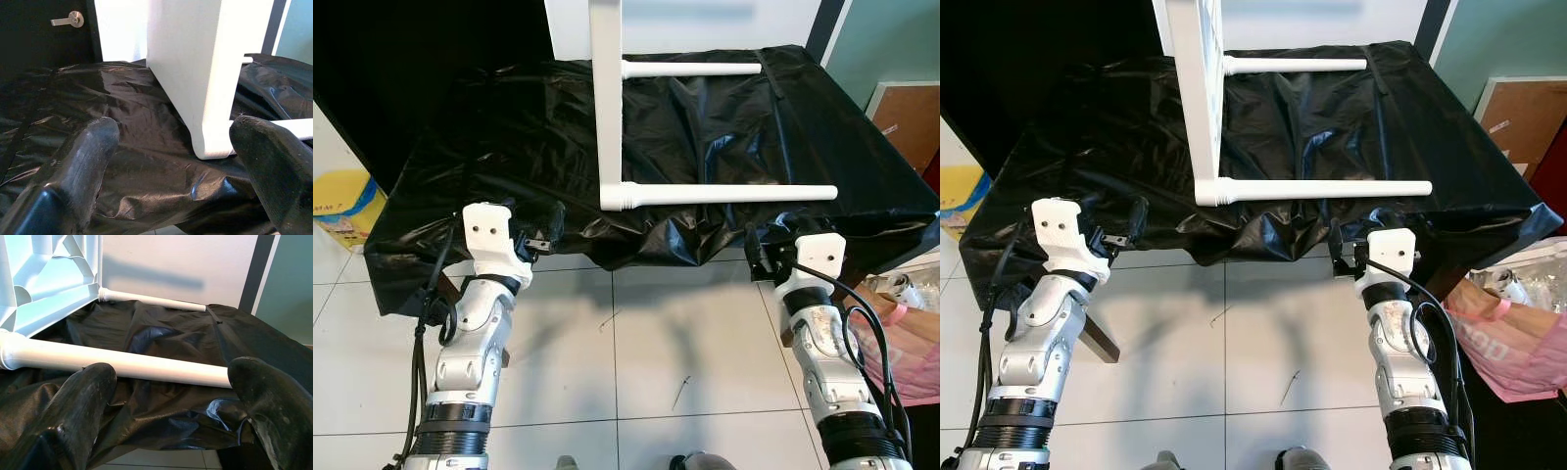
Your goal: Building children table
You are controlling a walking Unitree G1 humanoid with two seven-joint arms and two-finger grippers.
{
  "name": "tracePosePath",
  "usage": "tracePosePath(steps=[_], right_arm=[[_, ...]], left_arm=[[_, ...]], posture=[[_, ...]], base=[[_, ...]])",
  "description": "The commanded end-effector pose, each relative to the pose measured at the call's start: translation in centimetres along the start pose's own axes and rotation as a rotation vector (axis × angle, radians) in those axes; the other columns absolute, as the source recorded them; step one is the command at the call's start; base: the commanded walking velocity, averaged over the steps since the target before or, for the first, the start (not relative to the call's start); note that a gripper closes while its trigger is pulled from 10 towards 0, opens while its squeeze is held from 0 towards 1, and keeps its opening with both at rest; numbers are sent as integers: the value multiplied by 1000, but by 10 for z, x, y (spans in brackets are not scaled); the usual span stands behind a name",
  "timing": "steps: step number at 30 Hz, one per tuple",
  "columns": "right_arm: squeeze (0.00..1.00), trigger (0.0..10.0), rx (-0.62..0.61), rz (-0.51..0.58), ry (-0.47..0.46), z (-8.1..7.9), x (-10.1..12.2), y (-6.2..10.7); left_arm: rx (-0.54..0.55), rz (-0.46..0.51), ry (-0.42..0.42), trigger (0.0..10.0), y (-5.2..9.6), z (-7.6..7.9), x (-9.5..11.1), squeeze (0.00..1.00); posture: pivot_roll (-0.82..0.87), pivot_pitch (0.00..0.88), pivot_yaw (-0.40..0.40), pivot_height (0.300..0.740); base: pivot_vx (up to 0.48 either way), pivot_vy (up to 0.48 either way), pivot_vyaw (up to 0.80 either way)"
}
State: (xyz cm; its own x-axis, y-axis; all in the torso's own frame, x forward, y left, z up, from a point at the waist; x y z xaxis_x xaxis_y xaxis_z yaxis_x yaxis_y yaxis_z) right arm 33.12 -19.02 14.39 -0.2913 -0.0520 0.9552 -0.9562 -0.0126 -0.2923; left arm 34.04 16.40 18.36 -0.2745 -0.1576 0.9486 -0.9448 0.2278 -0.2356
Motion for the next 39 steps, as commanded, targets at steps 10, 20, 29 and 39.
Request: tracePosePath(steps=[10, 20, 29, 39], right_arm=[[0, 10000, -3, -23, 4, 5, -4, 5], [0, 10000, -10, -26, 9, 7, -4, 8], [0, 10000, -2, -31, 9, 7, -3, 8], [0, 10000, 9, -29, 3, 5, -2, 7]], left_arm=[[-86, 1, -10, 10000, 2, 12, -2, 0], [-79, 4, -10, 10000, 0, 12, 0, 0], [10, -23, 25, 10000, -4, 0, -4, 0], [-2, -23, 42, 10000, -3, 0, -3, 0]], posture=[[-67, 32, 13, 740], [-70, 38, 16, 740], [-70, 44, 13, 740], [-71, 48, 14, 740]], base=[[0, -288, 0], [0, -432, 0], [0, 0, 0], [0, 0, 0]])
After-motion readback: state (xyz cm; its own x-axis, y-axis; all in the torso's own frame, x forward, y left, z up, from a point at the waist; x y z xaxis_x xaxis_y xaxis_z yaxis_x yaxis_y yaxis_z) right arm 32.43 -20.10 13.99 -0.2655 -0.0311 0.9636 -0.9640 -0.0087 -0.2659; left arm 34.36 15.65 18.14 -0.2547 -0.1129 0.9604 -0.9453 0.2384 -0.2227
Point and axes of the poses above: a point about 5 cm out from each wrist's last joint towards the gripper, its own y axis pointing back from the gripper into the wrist, its own x axis along the axis of the wrist's last joint, z = x × y, the point moved 4 cm from there along -y, pointing out of the wrist towards the gripper, and after that the axes turned 10 degrees about -y, right-handed, at the moved point
